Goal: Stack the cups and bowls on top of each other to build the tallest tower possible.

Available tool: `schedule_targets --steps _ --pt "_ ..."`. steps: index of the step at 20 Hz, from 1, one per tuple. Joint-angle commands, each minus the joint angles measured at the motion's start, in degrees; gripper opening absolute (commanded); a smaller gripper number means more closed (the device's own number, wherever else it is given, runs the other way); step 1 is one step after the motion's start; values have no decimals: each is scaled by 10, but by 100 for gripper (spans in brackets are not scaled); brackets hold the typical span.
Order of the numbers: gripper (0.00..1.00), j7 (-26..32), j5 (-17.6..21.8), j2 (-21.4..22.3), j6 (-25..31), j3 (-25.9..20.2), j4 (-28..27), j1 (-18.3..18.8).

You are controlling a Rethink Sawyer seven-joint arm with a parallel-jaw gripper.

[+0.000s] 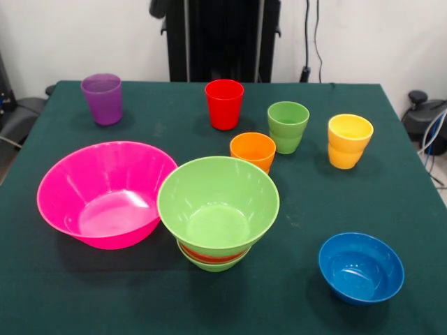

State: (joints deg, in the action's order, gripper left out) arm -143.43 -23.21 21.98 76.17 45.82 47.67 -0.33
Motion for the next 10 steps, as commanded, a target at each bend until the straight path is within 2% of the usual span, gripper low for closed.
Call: schedule_targets --steps 1,7,9,10 --pt "100 109 62 28 -36 -92 108 -24" --pt "100 82 88 26 -28 -88 98 -24" --pt "100 93 96 24 -48 -100 110 -23" --pt "100 103 95 23 -76 -117 122 -19"
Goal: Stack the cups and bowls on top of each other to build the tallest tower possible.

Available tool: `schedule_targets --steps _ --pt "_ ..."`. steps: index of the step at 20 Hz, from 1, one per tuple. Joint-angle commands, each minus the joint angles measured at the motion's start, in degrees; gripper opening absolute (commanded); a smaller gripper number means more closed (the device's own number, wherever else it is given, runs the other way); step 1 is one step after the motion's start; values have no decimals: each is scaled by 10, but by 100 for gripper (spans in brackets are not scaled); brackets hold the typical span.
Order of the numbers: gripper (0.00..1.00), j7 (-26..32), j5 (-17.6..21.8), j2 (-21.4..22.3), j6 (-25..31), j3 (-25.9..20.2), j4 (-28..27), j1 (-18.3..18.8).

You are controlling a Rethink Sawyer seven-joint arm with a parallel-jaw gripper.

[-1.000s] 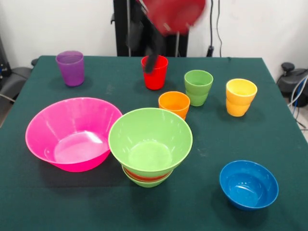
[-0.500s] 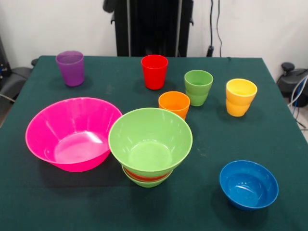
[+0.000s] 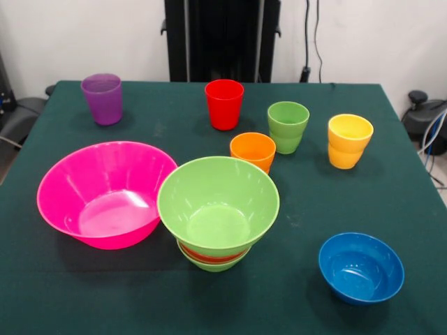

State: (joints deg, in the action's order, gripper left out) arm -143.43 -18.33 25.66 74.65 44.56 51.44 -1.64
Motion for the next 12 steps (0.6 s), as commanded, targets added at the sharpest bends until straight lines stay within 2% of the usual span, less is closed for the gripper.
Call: schedule_targets --steps 1,6,8,12 --pt "100 107 50 -17 -64 -109 86 -4" --pt "100 88 67 -35 -110 -121 87 2" --pt "100 96 88 -40 -100 -113 75 1" --pt "100 80 90 -31 -124 -123 93 3"
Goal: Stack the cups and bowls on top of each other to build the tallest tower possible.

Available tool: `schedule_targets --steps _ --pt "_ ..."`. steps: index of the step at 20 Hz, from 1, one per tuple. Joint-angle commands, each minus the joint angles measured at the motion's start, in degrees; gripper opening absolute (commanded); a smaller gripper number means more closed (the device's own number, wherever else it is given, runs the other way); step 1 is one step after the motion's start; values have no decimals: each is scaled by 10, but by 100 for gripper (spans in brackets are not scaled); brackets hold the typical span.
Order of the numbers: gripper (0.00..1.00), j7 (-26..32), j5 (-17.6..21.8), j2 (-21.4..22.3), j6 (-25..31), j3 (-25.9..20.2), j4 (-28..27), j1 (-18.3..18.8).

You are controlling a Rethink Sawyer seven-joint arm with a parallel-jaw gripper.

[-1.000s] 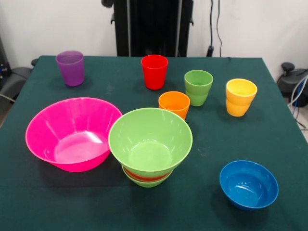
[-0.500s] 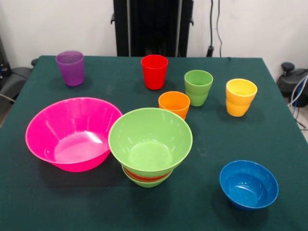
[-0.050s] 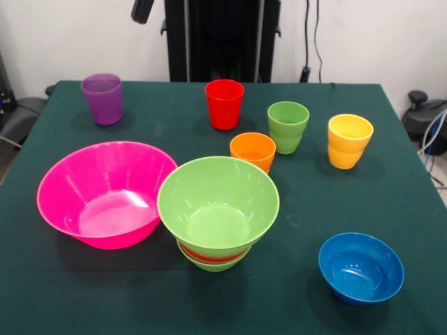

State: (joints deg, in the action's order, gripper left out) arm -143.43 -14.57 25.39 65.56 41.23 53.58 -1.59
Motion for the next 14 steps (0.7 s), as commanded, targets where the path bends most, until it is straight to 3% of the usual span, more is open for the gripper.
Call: schedule_targets --steps 1,5,14 --pt "100 82 54 -26 -37 -94 77 4" --pt "100 95 57 -12 -64 -117 98 11" --pt "100 72 87 -29 -79 -121 94 9"
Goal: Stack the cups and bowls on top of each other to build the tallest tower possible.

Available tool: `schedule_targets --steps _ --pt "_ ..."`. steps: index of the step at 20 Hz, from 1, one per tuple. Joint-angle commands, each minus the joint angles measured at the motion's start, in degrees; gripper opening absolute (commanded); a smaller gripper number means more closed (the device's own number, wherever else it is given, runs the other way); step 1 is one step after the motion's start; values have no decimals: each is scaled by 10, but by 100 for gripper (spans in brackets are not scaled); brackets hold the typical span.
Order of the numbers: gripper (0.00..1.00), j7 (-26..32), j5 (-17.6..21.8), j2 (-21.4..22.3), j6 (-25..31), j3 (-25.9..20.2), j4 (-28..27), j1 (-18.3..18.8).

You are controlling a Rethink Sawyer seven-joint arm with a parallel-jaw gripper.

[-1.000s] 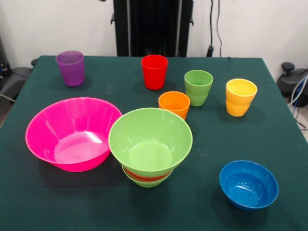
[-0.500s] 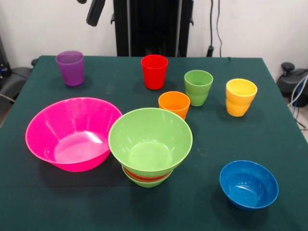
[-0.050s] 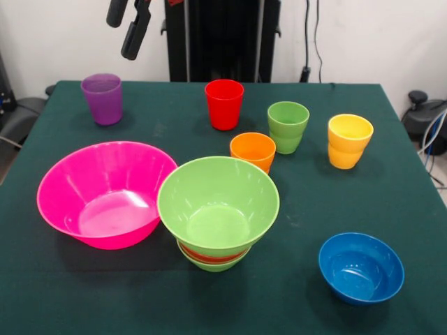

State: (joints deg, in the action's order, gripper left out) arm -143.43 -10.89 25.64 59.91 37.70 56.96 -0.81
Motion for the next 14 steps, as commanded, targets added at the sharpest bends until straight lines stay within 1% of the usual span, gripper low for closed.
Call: schedule_targets --steps 1,2,5,8,14 --pt "100 67 53 -32 -24 -84 60 0" --pt "100 61 51 -31 -35 -87 65 0" --pt "100 68 59 -31 -36 -91 64 3" --pt "100 58 66 -38 -42 -90 64 2" --pt "100 69 74 -34 -49 -101 71 6"
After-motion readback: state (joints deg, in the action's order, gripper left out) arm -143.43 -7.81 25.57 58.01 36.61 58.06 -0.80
